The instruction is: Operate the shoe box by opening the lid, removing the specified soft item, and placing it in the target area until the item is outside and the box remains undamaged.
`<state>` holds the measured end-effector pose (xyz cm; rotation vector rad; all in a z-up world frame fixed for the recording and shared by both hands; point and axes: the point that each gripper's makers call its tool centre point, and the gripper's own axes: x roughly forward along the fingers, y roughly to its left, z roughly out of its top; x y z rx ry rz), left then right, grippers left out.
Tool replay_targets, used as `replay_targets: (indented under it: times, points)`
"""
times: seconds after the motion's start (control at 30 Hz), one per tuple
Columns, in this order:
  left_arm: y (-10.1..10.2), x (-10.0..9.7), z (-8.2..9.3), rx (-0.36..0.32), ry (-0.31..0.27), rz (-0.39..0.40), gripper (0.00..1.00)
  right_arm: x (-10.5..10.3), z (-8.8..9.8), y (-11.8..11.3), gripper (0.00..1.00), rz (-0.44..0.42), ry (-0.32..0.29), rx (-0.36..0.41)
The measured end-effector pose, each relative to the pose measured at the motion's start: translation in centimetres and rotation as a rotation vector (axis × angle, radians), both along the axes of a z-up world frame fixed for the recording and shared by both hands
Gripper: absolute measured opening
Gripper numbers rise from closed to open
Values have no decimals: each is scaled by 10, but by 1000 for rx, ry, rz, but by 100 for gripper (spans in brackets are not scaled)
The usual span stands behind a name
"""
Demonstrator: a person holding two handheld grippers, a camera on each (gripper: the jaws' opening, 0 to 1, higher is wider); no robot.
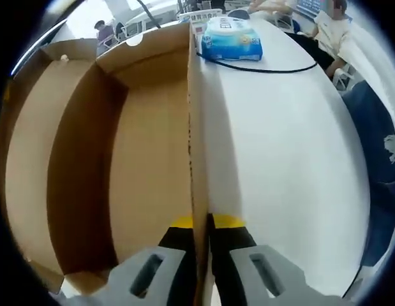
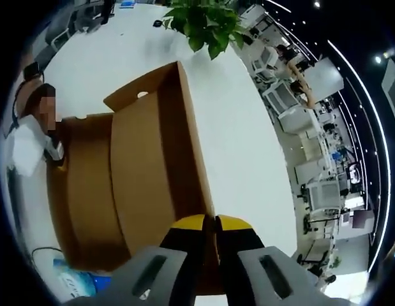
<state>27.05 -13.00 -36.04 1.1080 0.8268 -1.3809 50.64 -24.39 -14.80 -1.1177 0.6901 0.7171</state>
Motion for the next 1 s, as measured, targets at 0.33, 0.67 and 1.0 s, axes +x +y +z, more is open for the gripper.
replay_targets:
  times: [0.33,0.67,1.0]
  points:
    - [0,-1,-1,0,2,-1,2,-11,7,2,3,50,-56,-44]
    - [1,-1,-2,-2,-1,-7,2,-17,10,3,3,83,-125,-79]
    - [1,-1,-1,-3,-1,-14,2,-29,20,4,3,95,-186,-74]
